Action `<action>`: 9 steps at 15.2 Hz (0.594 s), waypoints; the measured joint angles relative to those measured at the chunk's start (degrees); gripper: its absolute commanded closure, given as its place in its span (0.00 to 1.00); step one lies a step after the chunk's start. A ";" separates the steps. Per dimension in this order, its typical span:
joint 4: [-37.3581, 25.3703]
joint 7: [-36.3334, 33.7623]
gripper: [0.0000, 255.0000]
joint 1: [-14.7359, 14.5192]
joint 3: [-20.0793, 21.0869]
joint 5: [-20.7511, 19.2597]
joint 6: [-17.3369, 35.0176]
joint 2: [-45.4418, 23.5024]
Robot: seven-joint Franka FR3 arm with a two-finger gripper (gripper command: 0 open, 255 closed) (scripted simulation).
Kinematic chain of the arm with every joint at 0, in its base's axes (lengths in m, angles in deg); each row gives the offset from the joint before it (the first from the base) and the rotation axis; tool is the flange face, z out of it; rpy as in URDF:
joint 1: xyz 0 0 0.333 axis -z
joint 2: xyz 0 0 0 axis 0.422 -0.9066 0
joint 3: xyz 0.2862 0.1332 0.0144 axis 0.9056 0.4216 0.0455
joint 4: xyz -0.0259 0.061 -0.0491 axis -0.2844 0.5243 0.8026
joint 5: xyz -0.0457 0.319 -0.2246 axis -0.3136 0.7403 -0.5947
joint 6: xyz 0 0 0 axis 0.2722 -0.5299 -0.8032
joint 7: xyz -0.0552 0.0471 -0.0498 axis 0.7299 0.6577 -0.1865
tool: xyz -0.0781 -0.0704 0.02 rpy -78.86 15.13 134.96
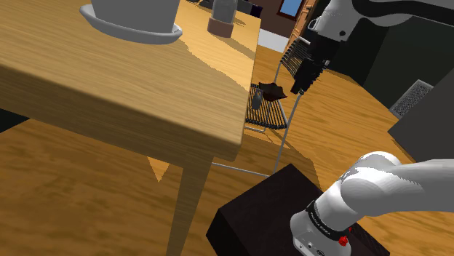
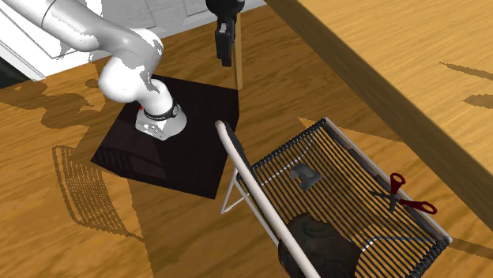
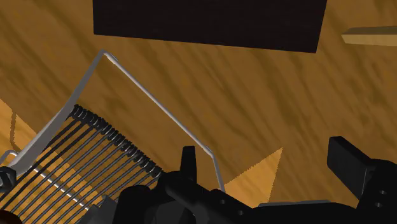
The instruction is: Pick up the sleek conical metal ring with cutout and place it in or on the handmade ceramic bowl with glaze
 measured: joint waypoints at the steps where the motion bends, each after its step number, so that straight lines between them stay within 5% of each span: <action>1: 0.00 0.00 0.00 0.00 0.00 0.00 0.00 0.00; 9: 1.80 -8.84 0.00 3.98 1.63 -0.72 14.15 -9.60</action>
